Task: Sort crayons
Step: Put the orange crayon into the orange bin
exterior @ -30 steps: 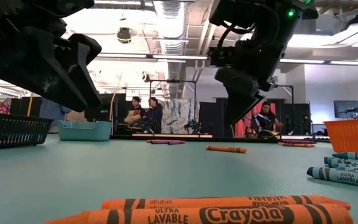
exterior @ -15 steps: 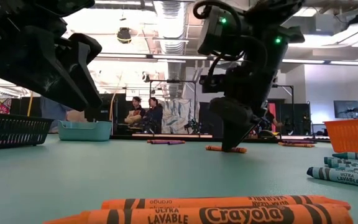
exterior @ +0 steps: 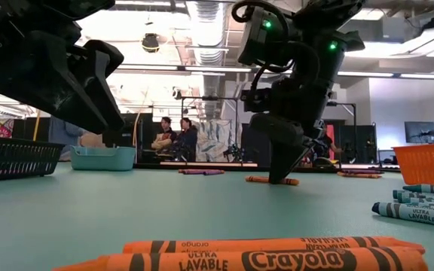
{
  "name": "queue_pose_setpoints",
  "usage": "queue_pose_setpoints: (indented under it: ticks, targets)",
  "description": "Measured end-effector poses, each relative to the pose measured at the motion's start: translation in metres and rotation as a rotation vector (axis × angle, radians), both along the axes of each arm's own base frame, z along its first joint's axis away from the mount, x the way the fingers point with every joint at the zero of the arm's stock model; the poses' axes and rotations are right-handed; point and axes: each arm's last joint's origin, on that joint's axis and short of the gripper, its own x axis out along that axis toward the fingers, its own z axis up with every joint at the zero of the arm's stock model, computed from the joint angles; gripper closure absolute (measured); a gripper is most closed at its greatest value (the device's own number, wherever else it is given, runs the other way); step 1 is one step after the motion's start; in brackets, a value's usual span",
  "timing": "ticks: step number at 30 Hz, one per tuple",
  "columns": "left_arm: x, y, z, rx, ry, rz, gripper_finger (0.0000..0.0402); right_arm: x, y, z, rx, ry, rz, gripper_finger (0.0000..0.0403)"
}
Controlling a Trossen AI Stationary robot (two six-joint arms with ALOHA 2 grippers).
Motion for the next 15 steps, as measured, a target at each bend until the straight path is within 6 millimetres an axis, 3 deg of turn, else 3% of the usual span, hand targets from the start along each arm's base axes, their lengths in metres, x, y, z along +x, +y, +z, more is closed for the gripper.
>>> queue_pose_setpoints:
  ticks: [8,15]
  targets:
    - [0.0,0.0,0.0,0.0,0.0,0.0,0.0276,-0.02,0.015,0.033,-0.008,-0.009,-0.008,0.0401]
    - [0.001,0.0,0.001,0.02,-0.019,-0.011,0.0276,-0.064,0.038,0.067,-0.056,0.072,-0.119,0.0402]
